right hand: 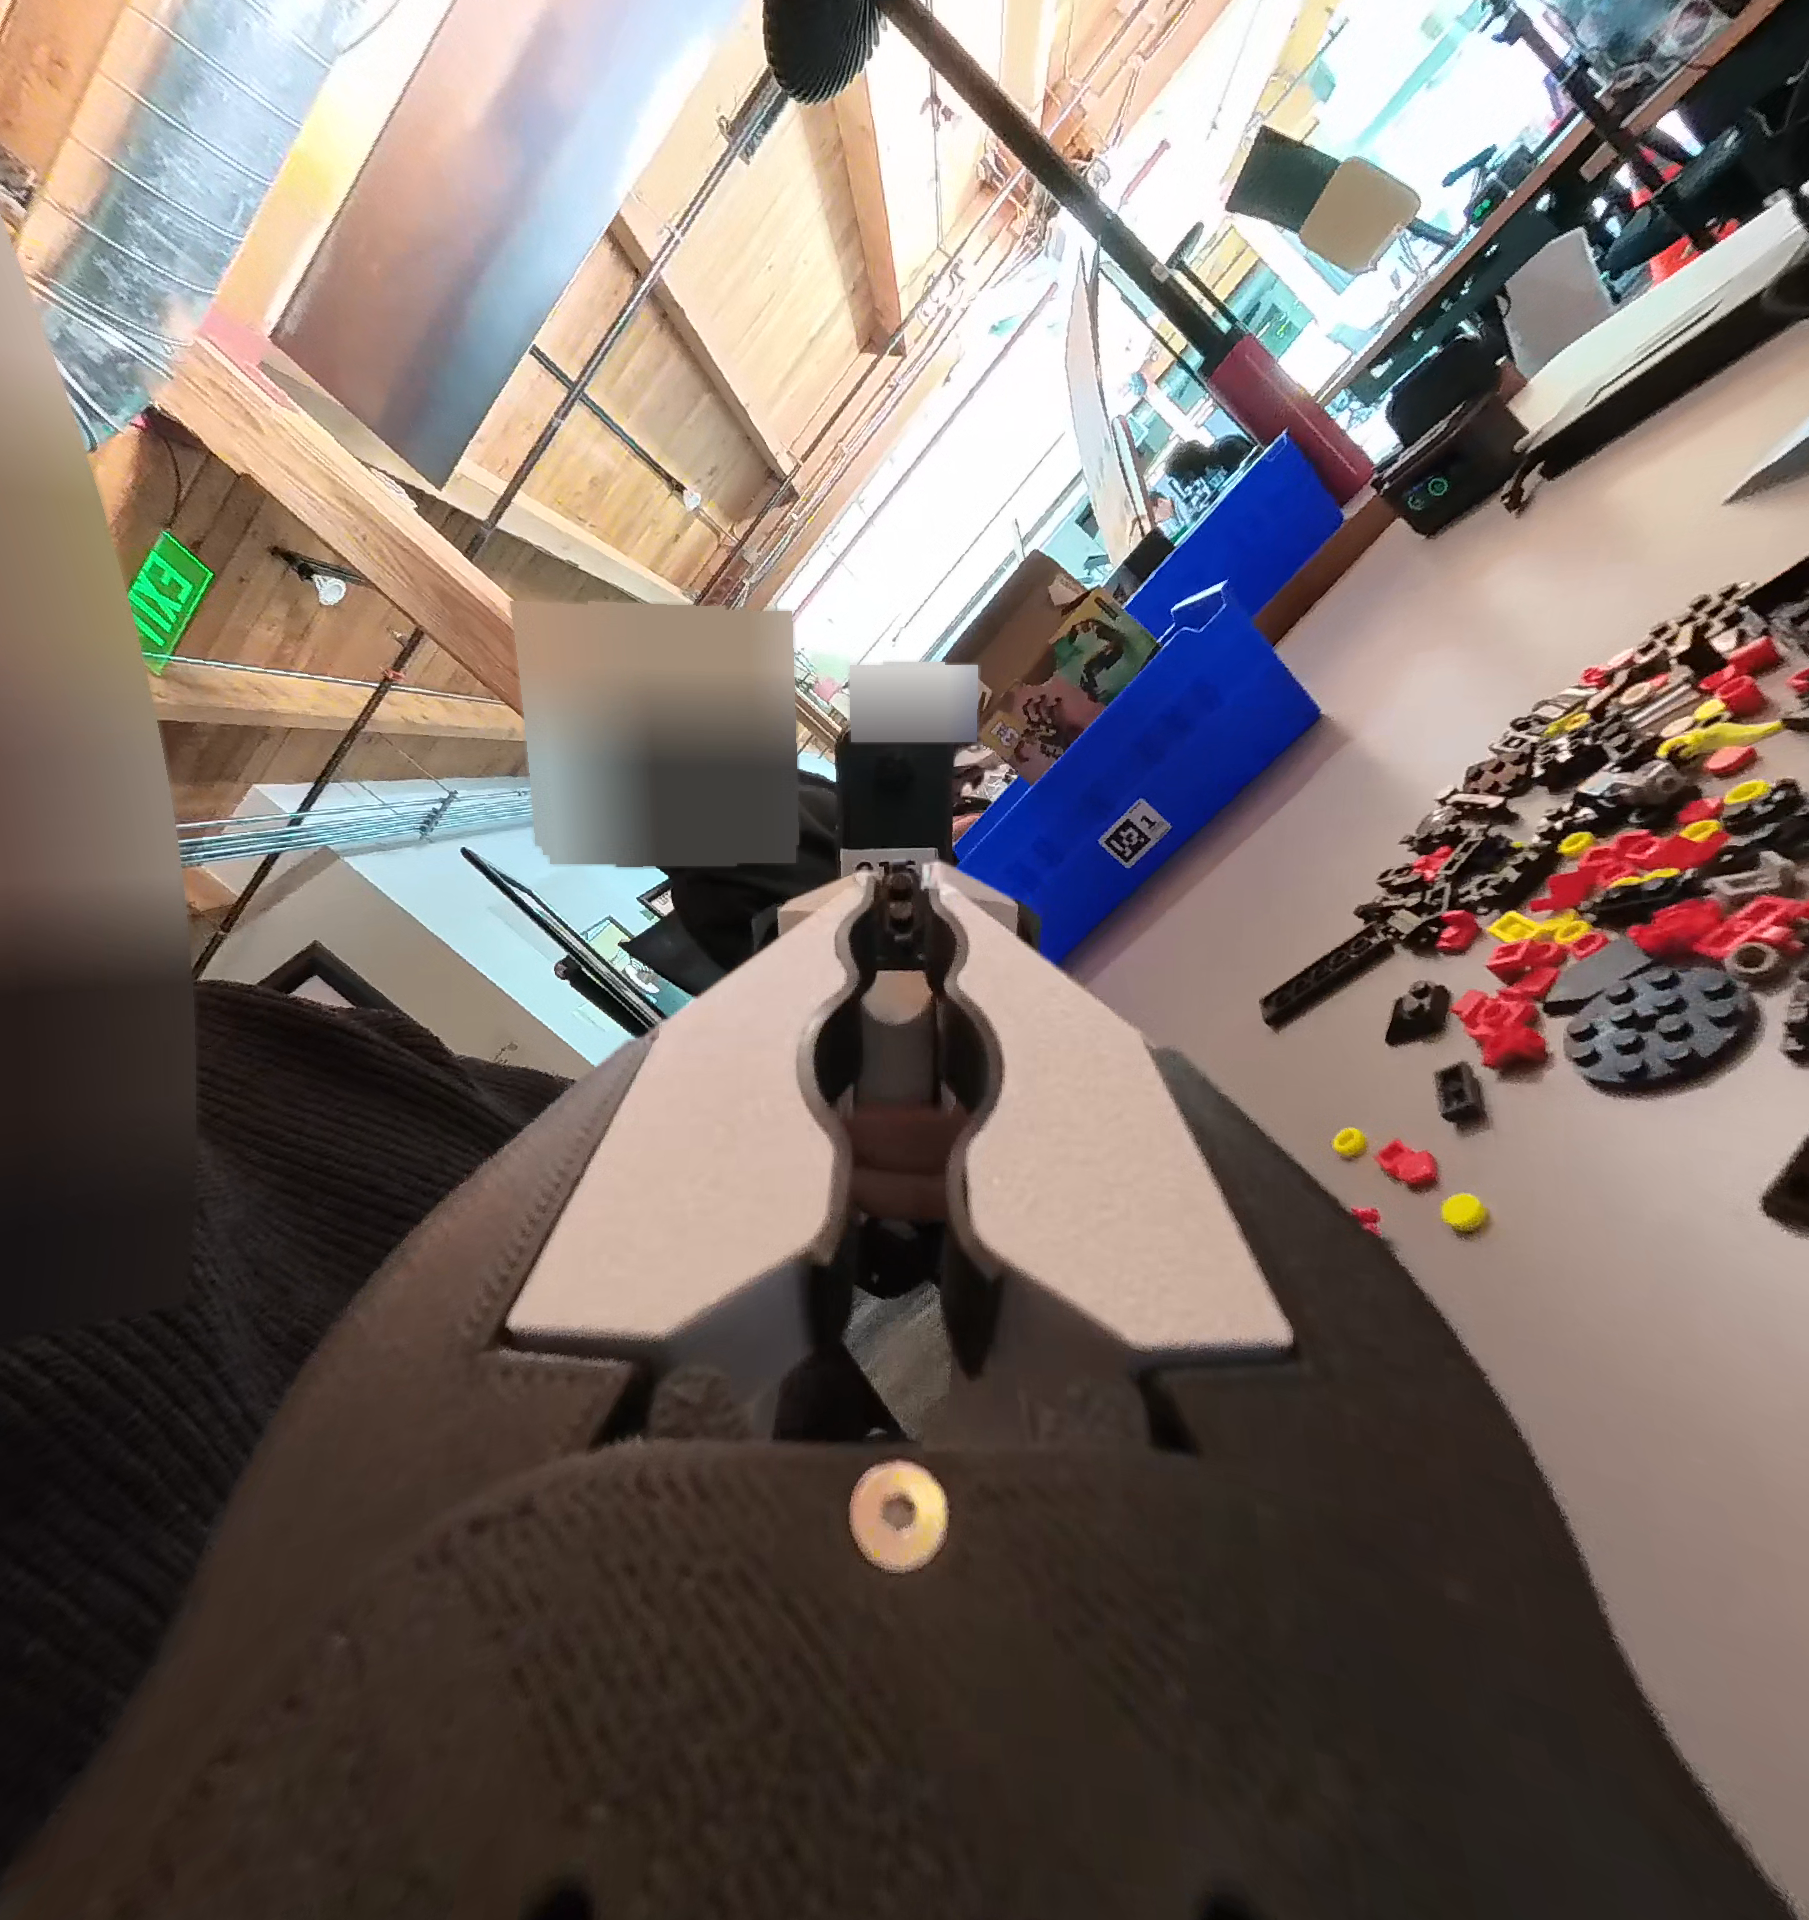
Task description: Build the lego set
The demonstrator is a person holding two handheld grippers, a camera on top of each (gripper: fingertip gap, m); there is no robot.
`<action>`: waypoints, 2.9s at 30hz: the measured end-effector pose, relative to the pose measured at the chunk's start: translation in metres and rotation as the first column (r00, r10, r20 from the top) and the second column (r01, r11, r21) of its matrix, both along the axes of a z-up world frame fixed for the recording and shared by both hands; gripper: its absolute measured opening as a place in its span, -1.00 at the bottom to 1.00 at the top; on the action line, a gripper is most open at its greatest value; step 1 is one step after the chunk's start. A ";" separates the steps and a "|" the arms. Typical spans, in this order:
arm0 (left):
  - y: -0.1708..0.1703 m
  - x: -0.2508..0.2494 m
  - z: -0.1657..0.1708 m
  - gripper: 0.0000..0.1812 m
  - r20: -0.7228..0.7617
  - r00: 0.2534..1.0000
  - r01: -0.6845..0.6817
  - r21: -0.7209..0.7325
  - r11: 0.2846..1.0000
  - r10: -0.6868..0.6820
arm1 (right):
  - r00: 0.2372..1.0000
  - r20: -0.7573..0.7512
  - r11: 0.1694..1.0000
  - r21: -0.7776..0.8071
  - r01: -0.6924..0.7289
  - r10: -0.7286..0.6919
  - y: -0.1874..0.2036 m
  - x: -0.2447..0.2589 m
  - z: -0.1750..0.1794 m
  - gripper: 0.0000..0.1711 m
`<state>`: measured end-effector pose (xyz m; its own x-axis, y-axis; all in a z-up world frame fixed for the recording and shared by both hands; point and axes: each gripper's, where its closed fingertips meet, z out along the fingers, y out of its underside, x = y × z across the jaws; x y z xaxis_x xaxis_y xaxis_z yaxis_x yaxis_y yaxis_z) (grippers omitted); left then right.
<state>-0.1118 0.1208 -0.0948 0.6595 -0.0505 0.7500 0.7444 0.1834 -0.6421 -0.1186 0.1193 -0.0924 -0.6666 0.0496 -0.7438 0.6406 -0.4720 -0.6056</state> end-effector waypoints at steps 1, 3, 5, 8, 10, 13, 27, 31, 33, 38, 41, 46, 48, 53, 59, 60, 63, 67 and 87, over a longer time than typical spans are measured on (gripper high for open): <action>0.000 0.000 0.000 -0.96 0.000 1.000 0.002 -0.004 1.000 -0.002 | 1.000 0.002 1.000 0.009 -0.003 0.003 0.000 0.000 -0.001 -0.94; 0.000 0.000 -0.001 -0.96 -0.005 1.000 0.006 -0.014 1.000 -0.006 | 1.000 -0.004 0.999 0.041 -0.007 0.007 0.000 0.001 -0.002 -0.94; 0.000 0.000 -0.002 -0.96 -0.030 1.000 0.002 -0.027 1.000 -0.003 | 1.000 -0.019 0.997 0.079 -0.006 0.008 -0.001 0.001 -0.002 -0.95; -0.005 -0.002 0.000 -0.91 -0.075 0.997 -0.009 -0.029 1.000 0.006 | 0.999 -0.031 0.995 0.097 0.008 -0.005 0.004 -0.001 0.000 -0.94; -0.008 -0.005 0.001 -0.93 -0.059 0.998 -0.017 -0.024 1.000 0.015 | 1.000 -0.031 0.991 0.132 -0.002 0.006 0.005 -0.001 -0.004 -0.95; -0.008 -0.005 -0.003 -0.93 -0.038 0.999 0.004 -0.039 0.999 -0.005 | 0.999 -0.030 0.989 0.151 -0.013 0.017 0.006 0.000 -0.005 -0.94; -0.001 0.006 -0.008 -0.96 0.008 0.997 0.078 -0.044 0.996 -0.078 | 0.998 -0.009 0.983 0.171 -0.064 0.066 -0.003 0.007 -0.008 -0.94; -0.001 0.007 -0.007 -0.96 -0.003 0.996 0.092 -0.049 0.995 -0.092 | 0.998 -0.030 0.983 0.177 -0.054 0.060 -0.003 0.007 -0.007 -0.94; -0.001 0.005 -0.005 -0.96 -0.016 0.997 0.072 -0.043 0.996 -0.073 | 0.996 -0.078 0.980 0.196 -0.018 0.034 -0.003 0.006 -0.004 -0.94; -0.003 0.000 -0.003 -0.96 -0.005 1.000 0.030 -0.027 0.999 -0.030 | 0.993 -0.114 0.981 0.188 0.054 -0.033 0.003 0.000 0.001 -0.82; -0.004 -0.003 -0.003 -0.96 0.011 1.000 0.015 -0.023 1.000 -0.015 | 0.997 -0.066 0.990 0.136 0.044 -0.036 0.006 -0.002 -0.001 -0.78; -0.003 -0.004 -0.004 -0.96 0.022 1.000 -0.001 -0.027 1.000 0.001 | 0.999 -0.047 0.992 0.120 0.025 -0.019 0.001 -0.001 -0.003 -0.89; -0.001 -0.002 -0.004 -0.96 0.031 0.999 0.008 -0.031 0.999 -0.007 | 0.999 -0.048 0.992 0.121 0.019 -0.013 -0.001 0.001 -0.003 -0.93; 0.001 0.001 -0.005 -0.95 0.038 0.999 0.009 -0.046 0.999 -0.007 | 0.999 -0.034 0.993 0.117 0.014 -0.011 -0.001 0.002 -0.003 -0.94; 0.003 0.005 -0.007 -0.94 0.035 0.999 0.018 -0.070 0.997 -0.016 | 1.000 0.002 0.992 0.127 -0.010 0.010 0.000 0.004 -0.004 -0.94; 0.003 0.006 -0.008 -0.94 0.028 0.999 0.025 -0.080 0.997 -0.023 | 1.000 0.014 0.993 0.117 -0.012 0.010 0.001 0.004 -0.004 -0.94; 0.004 0.007 -0.009 -0.94 0.007 1.000 0.023 -0.108 0.994 -0.023 | 0.998 0.057 0.997 0.072 -0.012 0.008 0.003 0.002 -0.005 -0.94; 0.009 0.014 -0.017 -1.00 -0.025 0.998 0.055 -0.153 0.987 -0.060 | 0.994 0.103 0.999 0.031 0.020 -0.023 0.008 -0.005 -0.008 -0.95; -0.002 -0.001 -0.017 -1.00 -0.010 0.999 0.031 -0.127 0.991 -0.032 | 0.997 0.007 0.984 0.163 -0.074 0.074 0.006 0.001 -0.015 -0.89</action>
